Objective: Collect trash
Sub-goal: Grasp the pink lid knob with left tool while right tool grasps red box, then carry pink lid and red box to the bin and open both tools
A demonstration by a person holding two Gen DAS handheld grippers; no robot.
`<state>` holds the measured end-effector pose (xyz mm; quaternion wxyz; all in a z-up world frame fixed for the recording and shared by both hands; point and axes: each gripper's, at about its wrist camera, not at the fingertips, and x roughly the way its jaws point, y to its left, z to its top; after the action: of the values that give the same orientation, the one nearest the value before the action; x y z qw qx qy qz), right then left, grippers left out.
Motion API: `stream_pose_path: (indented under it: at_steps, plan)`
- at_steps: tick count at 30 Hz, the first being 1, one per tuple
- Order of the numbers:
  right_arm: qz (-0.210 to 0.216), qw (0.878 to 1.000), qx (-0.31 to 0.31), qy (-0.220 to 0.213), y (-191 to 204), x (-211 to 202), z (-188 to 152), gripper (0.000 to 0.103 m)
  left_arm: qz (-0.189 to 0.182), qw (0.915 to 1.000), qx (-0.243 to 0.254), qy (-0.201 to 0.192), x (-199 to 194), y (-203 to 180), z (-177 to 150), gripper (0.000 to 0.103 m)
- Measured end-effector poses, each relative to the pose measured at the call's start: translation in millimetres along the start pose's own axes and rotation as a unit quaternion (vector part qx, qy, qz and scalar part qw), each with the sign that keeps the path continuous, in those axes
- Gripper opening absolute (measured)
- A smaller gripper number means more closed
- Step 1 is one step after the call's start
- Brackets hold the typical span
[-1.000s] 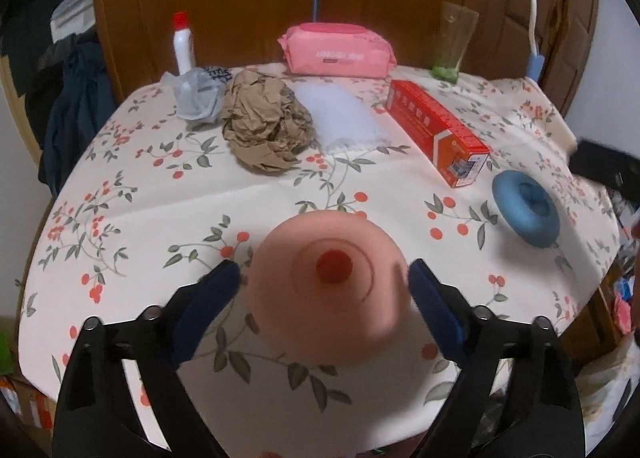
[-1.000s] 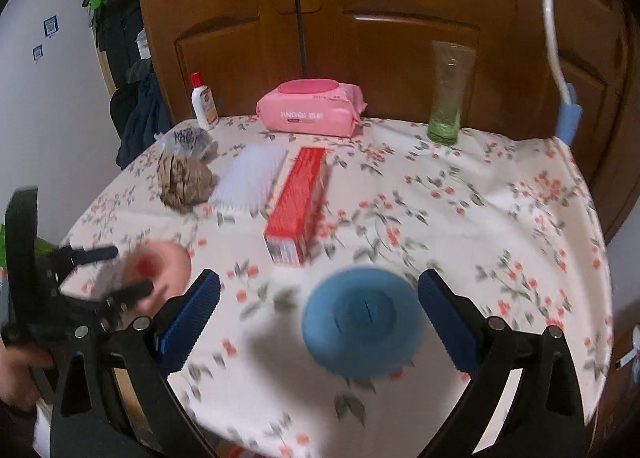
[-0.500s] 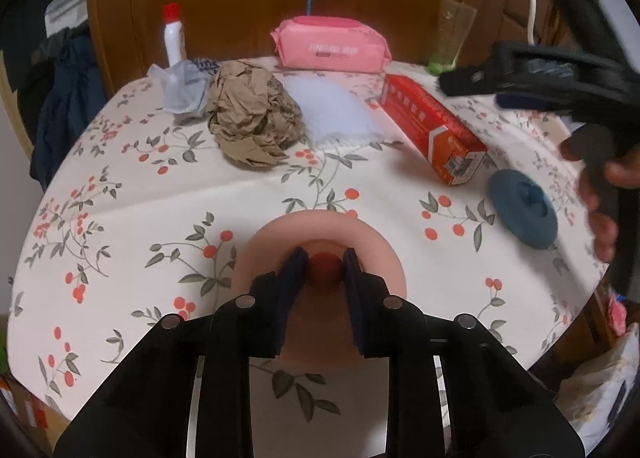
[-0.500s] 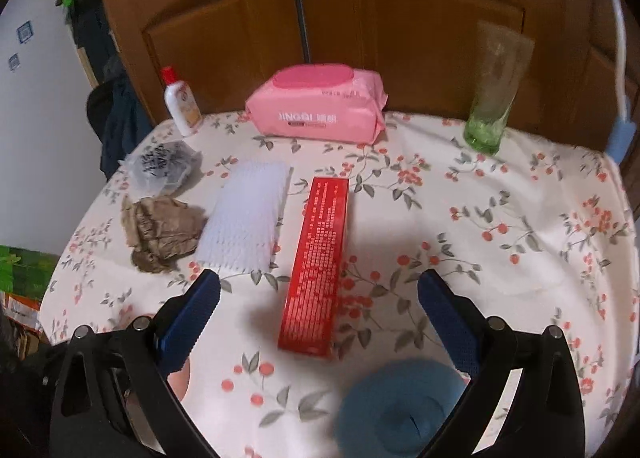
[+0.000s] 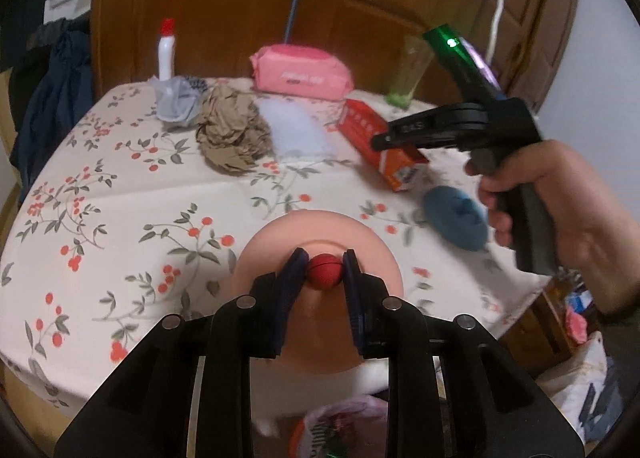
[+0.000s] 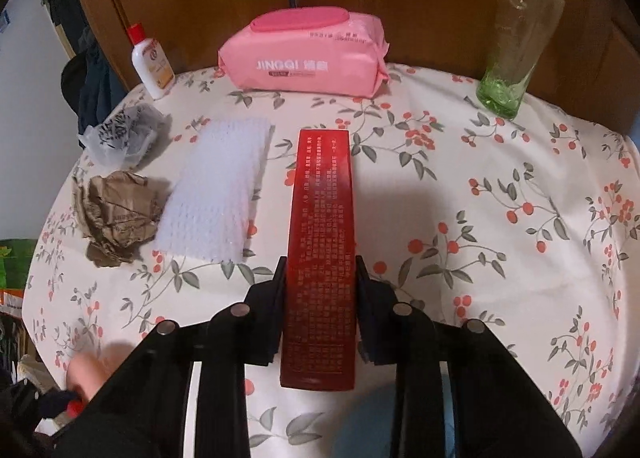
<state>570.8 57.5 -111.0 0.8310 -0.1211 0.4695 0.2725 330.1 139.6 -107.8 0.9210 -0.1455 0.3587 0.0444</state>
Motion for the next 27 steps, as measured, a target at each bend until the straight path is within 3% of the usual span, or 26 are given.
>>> stream_pose_path:
  at_steps: [8,15,21,27]
  plan:
    - [0.034,0.997,-0.002,-0.063,-8,-67,-38,0.029,-0.030,0.9994,-0.004,-0.015,-31,-12,-22,0.024]
    - [0.076,0.989,-0.022,-0.124,-11,-147,-124,0.029,-0.057,0.9983,0.004,-0.011,-55,-31,-59,0.024]
    - [0.078,0.987,-0.041,-0.131,-13,-178,-204,0.029,-0.071,0.9974,-0.003,0.011,-63,-40,-102,0.024]
    - [0.080,0.991,-0.035,-0.098,-18,-173,-271,0.029,-0.070,0.9958,-0.008,0.058,-52,-44,-152,0.024]
